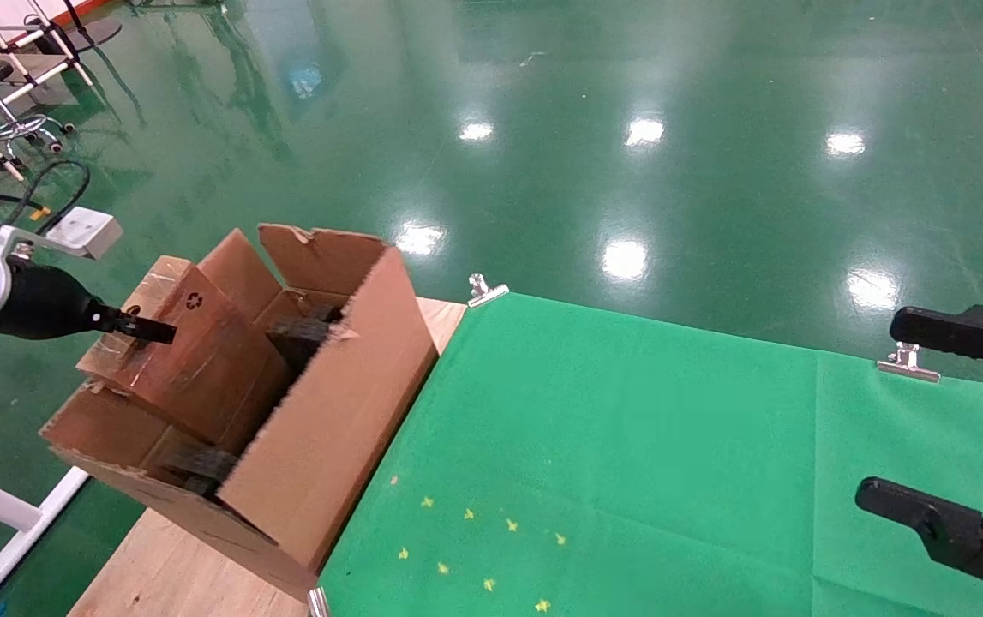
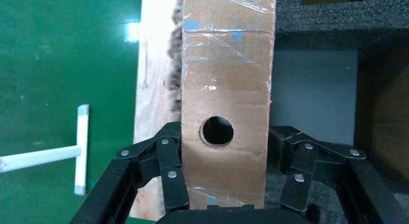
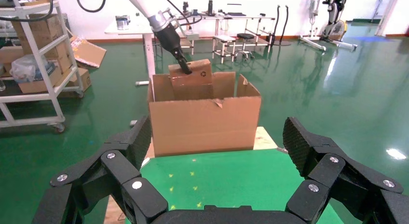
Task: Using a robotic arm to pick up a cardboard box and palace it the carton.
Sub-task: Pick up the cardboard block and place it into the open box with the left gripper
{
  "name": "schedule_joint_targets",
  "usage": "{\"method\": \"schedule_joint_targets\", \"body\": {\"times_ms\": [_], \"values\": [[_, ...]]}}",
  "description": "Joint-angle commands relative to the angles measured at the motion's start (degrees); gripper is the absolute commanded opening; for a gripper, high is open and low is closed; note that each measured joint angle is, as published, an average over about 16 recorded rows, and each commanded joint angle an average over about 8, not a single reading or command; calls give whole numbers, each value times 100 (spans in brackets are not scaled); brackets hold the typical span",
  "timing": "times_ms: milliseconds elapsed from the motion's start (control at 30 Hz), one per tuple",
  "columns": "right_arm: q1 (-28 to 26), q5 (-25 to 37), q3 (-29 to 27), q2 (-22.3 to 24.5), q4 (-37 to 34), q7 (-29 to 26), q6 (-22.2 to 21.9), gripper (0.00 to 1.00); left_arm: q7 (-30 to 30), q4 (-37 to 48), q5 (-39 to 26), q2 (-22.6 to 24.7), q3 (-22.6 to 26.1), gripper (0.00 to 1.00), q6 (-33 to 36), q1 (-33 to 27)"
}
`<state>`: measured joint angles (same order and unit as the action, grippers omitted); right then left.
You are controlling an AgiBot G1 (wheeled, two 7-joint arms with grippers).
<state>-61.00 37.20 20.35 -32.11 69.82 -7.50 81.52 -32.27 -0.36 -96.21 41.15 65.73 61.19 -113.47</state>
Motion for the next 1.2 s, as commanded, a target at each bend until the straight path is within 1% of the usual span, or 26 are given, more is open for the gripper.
{"method": "schedule_joint_targets", "body": {"times_ms": [33,800,1200], "values": [[0,0,0,0,0,0,0,100,-9,20,29,28,-20,0,-143,90],[0,0,0,0,0,0,0,100,-65,71,-64,175,45,0,-8,342],[0,0,0,0,0,0,0,100,-182,86,25,361,-19,0,-246,712]]}}
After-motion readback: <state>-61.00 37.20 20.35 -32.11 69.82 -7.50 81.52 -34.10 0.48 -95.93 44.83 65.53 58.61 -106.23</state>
